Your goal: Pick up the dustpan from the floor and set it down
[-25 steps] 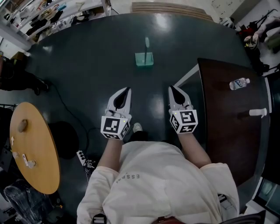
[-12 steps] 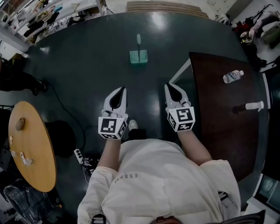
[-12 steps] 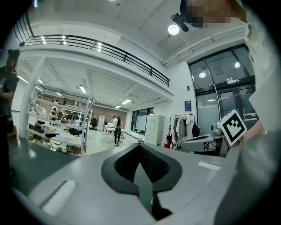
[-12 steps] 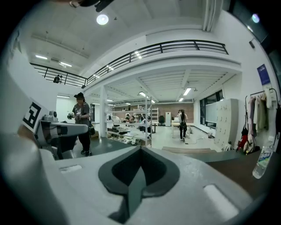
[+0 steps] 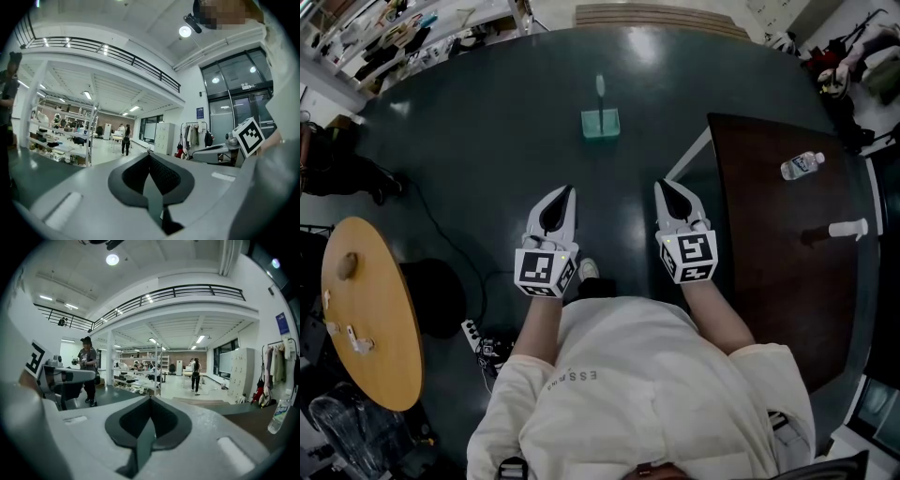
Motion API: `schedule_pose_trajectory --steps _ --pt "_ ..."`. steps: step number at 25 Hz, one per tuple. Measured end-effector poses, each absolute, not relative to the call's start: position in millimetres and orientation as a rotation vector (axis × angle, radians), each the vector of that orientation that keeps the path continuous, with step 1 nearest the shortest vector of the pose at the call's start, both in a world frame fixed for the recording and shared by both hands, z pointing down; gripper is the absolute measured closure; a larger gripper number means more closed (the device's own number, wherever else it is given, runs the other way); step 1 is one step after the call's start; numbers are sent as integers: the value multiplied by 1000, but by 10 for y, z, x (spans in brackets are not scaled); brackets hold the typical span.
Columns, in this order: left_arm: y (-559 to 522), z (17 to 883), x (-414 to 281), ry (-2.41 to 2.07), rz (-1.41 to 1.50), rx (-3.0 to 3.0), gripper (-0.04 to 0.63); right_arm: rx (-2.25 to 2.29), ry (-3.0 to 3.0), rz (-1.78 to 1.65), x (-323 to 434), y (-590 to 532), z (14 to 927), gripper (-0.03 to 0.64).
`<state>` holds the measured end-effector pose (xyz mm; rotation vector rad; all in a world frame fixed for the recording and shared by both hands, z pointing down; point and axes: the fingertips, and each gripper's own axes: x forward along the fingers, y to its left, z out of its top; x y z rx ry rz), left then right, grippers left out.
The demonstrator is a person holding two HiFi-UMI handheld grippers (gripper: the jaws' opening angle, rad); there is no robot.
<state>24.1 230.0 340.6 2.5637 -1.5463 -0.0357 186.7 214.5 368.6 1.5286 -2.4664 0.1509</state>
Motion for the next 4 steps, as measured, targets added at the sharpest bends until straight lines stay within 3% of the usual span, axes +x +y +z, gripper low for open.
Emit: schedule_pose_trajectory --steps 4 --pt "2289 3362 227 -1527 -78 2572 588 1527 -2473 190 1856 2096 3690 627"
